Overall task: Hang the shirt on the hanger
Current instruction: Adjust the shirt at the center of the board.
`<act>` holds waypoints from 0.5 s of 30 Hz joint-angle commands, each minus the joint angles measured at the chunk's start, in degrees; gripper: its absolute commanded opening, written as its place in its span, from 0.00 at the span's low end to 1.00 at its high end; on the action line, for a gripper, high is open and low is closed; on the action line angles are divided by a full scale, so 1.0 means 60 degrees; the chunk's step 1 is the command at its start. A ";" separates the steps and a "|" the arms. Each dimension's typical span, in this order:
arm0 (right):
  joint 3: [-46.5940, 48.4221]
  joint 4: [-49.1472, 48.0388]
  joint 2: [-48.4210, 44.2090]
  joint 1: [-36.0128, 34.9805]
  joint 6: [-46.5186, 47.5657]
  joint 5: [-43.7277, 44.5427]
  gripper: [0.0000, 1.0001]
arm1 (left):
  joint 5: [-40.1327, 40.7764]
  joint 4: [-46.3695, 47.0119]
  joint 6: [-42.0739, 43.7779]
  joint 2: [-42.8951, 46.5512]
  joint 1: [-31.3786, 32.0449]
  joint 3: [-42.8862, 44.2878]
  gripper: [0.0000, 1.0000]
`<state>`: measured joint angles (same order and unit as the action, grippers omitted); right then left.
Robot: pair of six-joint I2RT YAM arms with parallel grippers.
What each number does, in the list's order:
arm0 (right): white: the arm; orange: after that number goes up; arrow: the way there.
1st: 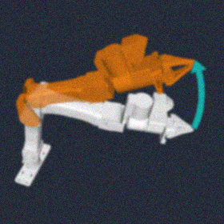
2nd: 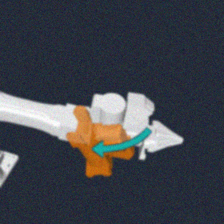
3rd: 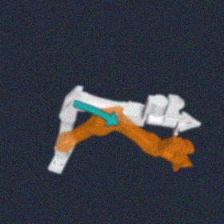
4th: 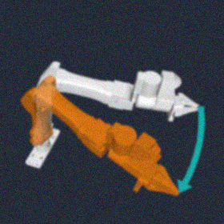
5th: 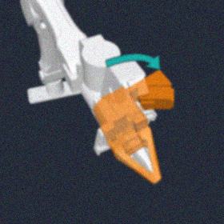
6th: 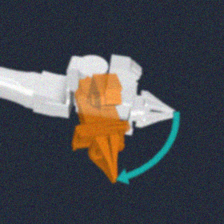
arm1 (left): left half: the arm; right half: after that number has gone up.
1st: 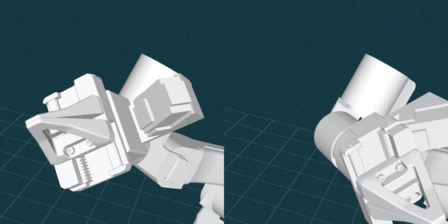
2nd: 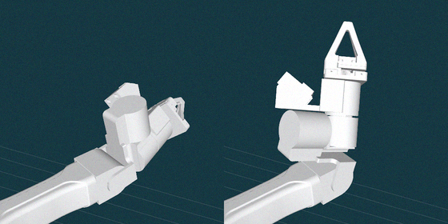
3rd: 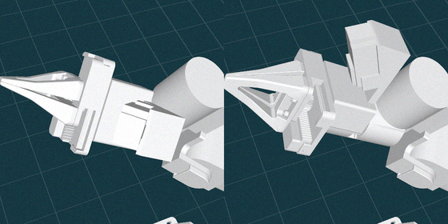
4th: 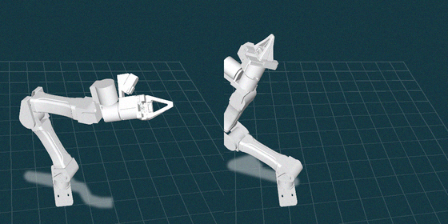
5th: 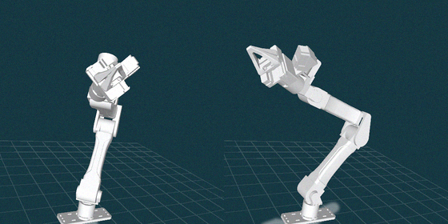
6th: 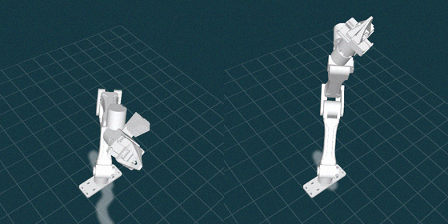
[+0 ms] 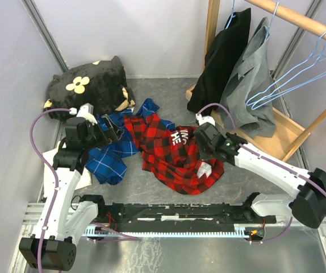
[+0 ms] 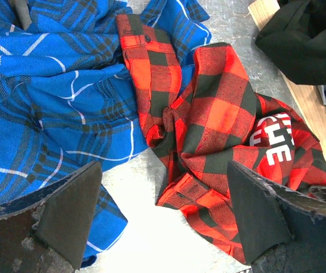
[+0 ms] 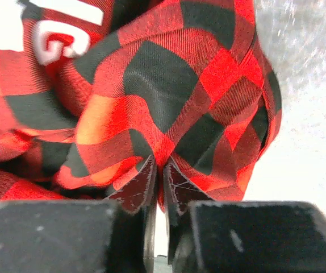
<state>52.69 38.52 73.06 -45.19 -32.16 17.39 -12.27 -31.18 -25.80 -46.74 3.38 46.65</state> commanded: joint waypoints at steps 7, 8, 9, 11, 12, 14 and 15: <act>0.3803 -0.0249 -0.1269 0.0030 0.2778 0.0130 0.03 | 0.0384 0.0250 0.0156 0.0014 0.0015 0.0327 0.96; 0.4236 -0.0240 -0.1213 0.0031 0.3016 0.0070 0.03 | 0.0421 0.0235 0.0155 0.0019 0.0015 0.0356 0.95; 0.4755 -0.0213 -0.1143 0.0032 0.3249 -0.0009 0.03 | 0.0453 0.0222 0.0155 0.0037 0.0024 0.0391 0.95; 0.5877 -0.0138 -0.0874 0.0032 0.3697 -0.0175 0.03 | 0.0556 0.0164 0.0134 0.0054 0.0019 0.0494 0.94; 0.6504 -0.0100 -0.0691 0.0032 0.3902 -0.0227 0.02 | 0.0612 0.0156 0.0119 0.0056 0.0015 0.0551 0.94; 0.7786 -0.0004 -0.0260 0.0032 0.4261 -0.0299 0.02 | 0.0677 0.0117 0.0093 0.0093 0.0020 0.0669 0.93; 0.8411 0.0030 -0.0024 0.0032 0.4428 -0.0346 0.01 | 0.0713 0.0089 0.0063 0.0110 0.0015 0.0729 0.93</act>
<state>89.78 39.90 69.41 -45.21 -12.93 16.34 -9.69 -31.35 -25.82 -46.92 3.38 47.29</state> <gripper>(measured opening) 0.026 0.938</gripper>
